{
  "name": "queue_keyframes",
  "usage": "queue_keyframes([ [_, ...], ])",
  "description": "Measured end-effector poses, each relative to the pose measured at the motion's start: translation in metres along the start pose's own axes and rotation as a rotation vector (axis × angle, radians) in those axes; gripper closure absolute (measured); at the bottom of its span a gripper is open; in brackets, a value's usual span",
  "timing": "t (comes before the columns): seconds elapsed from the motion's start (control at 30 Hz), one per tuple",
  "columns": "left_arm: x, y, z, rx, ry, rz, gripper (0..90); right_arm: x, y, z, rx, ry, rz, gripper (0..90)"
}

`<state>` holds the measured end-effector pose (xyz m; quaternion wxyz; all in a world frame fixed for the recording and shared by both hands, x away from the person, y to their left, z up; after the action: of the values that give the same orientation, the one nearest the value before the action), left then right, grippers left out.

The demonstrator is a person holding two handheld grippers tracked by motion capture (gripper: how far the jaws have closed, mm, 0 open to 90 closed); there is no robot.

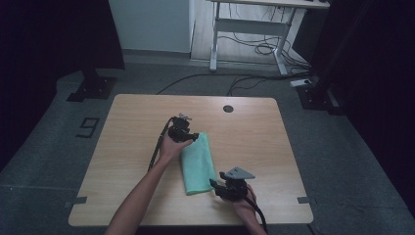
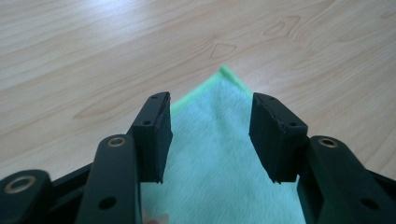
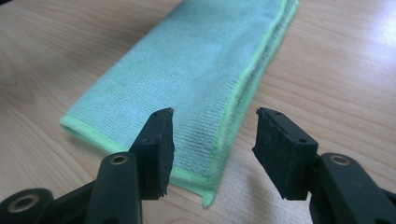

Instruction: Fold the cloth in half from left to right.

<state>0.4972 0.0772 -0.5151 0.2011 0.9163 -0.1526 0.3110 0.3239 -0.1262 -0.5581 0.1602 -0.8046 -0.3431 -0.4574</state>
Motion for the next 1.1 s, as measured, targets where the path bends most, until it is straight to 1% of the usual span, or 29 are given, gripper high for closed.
queue_keyframes([
  [0.13,-0.009,-0.005,-0.007,-0.019,0.002,-0.001,45.8,0.008,-0.002,-0.001,0.060,0.022,-0.041,49.4],
  [0.2,-0.014,-0.005,-0.007,-0.026,-0.001,0.015,44.2,0.012,-0.003,0.001,0.074,0.025,-0.064,49.3],
  [0.27,-0.017,-0.005,-0.003,-0.015,-0.020,0.037,42.5,0.019,-0.002,0.006,0.084,0.034,-0.088,49.2],
  [0.3,-0.019,-0.005,-0.001,-0.008,-0.027,0.041,42.5,0.019,-0.002,0.006,0.084,0.034,-0.088,49.2],
  [0.33,-0.019,-0.006,0.001,-0.005,-0.033,0.039,42.4,0.024,-0.002,0.013,0.109,0.028,-0.105,49.5],
  [0.37,-0.020,-0.007,0.003,-0.005,-0.033,0.032,42.4,0.024,-0.002,0.013,0.109,0.028,-0.105,49.5],
  [0.4,-0.020,-0.008,0.005,-0.001,-0.034,0.027,42.4,0.026,-0.001,0.018,0.114,0.014,-0.116,49.7],
  [0.43,-0.020,-0.011,0.007,-0.001,-0.032,0.018,42.4,0.028,0.001,0.028,0.129,-0.012,-0.128,49.6],
  [0.47,-0.020,-0.011,0.007,-0.001,-0.032,0.018,42.3,0.028,0.001,0.028,0.129,-0.012,-0.128,49.6],
  [0.5,-0.020,-0.013,0.009,-0.002,-0.037,0.020,42.3,0.029,0.003,0.036,0.132,-0.034,-0.131,49.2],
  [0.53,-0.020,-0.013,0.009,-0.002,-0.037,0.020,42.2,0.029,0.003,0.036,0.132,-0.034,-0.131,49.2],
  [0.57,-0.021,-0.016,0.012,0.007,-0.043,0.029,42.0,0.028,0.003,0.044,0.152,-0.057,-0.137,48.3],
  [0.6,-0.021,-0.016,0.012,0.007,-0.043,0.029,41.8,0.028,0.003,0.044,0.152,-0.057,-0.137,48.3],
  [0.67,-0.022,-0.020,0.015,0.009,-0.046,0.016,41.7,0.026,0.003,0.050,0.161,-0.091,-0.144,47.9],
  [0.7,-0.023,-0.023,0.016,0.011,-0.055,0.008,41.8,0.023,0.003,0.053,0.161,-0.119,-0.149,48.1],
  [0.8,-0.027,-0.026,0.020,0.016,-0.066,0.008,41.9,0.022,0.003,0.053,0.165,-0.119,-0.143,48.1],
  [0.9,-0.027,-0.027,0.020,0.014,-0.060,0.010,42.1,0.020,0.002,0.051,0.163,-0.121,-0.155,48.7],
  [0.93,-0.028,-0.026,0.020,0.014,-0.061,0.018,42.1,0.019,0.001,0.050,0.160,-0.122,-0.157,49.2],
  [0.97,-0.029,-0.026,0.021,0.021,-0.063,0.043,42.1,0.018,0.001,0.049,0.157,-0.123,-0.164,49.8],
  [1.07,-0.029,-0.025,0.021,0.020,-0.061,0.042,41.9,0.017,0.001,0.047,0.155,-0.122,-0.161,51.2],
  [1.1,-0.030,-0.024,0.021,0.016,-0.065,0.048,42.0,0.014,0.000,0.043,0.152,-0.121,-0.160,52.7],
])
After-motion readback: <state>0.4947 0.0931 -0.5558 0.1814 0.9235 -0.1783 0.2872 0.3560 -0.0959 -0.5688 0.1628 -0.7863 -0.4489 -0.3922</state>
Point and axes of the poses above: each handheld gripper's, and its own axes: z roughly forward along the jaws, x roughly out of its top, y roughly to its right, the point moved 3 cm from there along z, roughly forward along the jaws, and after that the axes turned 12 degrees about -z, right-handed, at the moved point
